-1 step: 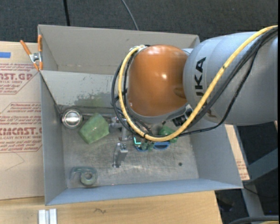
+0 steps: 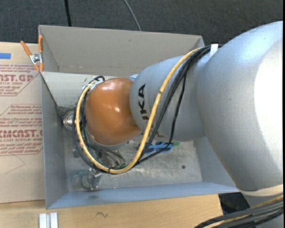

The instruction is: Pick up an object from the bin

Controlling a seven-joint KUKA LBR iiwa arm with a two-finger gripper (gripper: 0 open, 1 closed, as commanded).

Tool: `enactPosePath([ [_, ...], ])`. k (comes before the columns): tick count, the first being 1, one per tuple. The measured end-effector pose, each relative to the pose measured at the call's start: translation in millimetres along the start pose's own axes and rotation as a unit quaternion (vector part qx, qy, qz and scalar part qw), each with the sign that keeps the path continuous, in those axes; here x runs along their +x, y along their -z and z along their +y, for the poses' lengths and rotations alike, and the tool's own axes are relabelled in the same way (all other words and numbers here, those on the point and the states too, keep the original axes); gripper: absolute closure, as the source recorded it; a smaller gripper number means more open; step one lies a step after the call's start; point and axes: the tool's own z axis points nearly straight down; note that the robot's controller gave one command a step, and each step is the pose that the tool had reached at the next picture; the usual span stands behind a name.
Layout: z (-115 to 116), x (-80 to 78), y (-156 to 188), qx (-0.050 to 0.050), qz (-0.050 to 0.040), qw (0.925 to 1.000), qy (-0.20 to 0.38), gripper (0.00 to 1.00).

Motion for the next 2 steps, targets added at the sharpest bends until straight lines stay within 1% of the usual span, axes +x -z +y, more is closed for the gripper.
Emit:
enactPosePath([
  [1,-10.3,-2.4,-57.2,0.001,-0.0056,0.9969,0.078,0.00],
  [2,-9.5,-0.7,-57.3,0.000,-0.0023,0.9969,0.078,1.00],
])
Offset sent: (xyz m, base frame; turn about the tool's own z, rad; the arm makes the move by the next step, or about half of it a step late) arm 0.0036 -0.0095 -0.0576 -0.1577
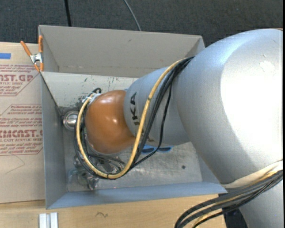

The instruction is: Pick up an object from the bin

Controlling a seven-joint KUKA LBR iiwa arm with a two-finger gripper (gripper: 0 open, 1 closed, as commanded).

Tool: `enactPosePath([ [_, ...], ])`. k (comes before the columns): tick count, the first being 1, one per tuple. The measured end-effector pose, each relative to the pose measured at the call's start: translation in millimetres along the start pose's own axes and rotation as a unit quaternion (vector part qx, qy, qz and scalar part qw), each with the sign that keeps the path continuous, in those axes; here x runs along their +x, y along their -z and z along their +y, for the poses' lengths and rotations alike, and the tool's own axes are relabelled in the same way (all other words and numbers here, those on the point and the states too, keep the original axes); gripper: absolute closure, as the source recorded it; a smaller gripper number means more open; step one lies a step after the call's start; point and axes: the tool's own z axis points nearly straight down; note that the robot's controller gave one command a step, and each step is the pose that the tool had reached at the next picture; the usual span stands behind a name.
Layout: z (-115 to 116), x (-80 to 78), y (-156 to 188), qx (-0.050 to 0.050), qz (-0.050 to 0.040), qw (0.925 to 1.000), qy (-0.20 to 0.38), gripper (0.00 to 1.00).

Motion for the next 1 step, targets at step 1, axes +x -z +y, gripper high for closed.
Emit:
enactPosePath([
  [1,-6.3,-25.4,176.5,0.001,-0.0030,0.9779,0.209,1.00],
])
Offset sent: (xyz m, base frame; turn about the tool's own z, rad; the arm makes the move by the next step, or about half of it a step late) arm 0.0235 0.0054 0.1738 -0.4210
